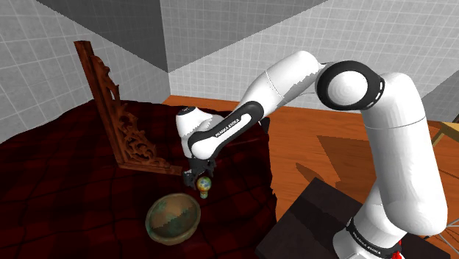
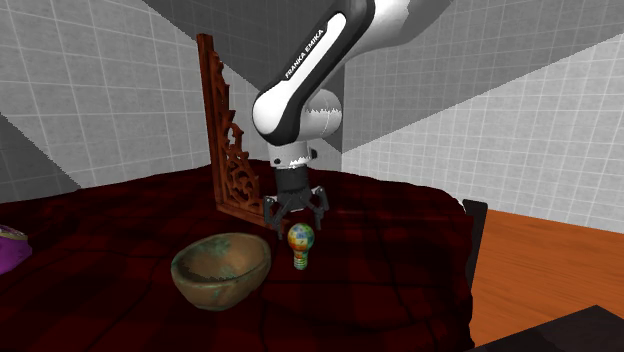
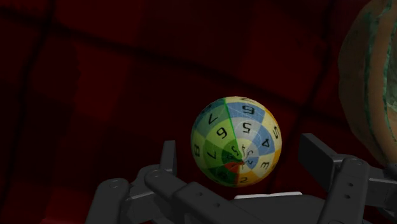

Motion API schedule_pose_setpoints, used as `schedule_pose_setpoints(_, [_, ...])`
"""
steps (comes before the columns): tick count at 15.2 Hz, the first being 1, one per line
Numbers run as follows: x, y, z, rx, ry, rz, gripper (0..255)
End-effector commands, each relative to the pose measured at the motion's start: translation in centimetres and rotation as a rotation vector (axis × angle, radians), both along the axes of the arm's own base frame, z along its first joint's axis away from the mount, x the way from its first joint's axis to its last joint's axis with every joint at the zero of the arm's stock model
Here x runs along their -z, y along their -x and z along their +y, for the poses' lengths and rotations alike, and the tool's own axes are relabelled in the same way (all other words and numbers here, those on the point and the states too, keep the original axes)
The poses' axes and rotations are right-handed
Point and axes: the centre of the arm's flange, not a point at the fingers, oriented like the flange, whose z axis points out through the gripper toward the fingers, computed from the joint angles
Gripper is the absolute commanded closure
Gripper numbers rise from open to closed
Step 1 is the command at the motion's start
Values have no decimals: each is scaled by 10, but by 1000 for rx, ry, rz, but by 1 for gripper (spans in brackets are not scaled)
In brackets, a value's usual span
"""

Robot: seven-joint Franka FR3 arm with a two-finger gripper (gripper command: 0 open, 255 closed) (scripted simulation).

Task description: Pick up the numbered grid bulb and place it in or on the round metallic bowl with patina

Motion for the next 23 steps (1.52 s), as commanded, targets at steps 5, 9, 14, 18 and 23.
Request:
schedule_pose_setpoints(5, [1, 0, 0, 0, 0, 0, 0])
schedule_pose_setpoints(9, [1, 0, 0, 0, 0, 0, 255])
schedule_pose_setpoints(14, [1, 0, 0, 0, 0, 0, 255])
schedule_pose_setpoints(18, [-15, 0, 0, 0, 0, 0, 255])
schedule_pose_setpoints(23, [-41, 0, 0, 0, 0, 0, 255])
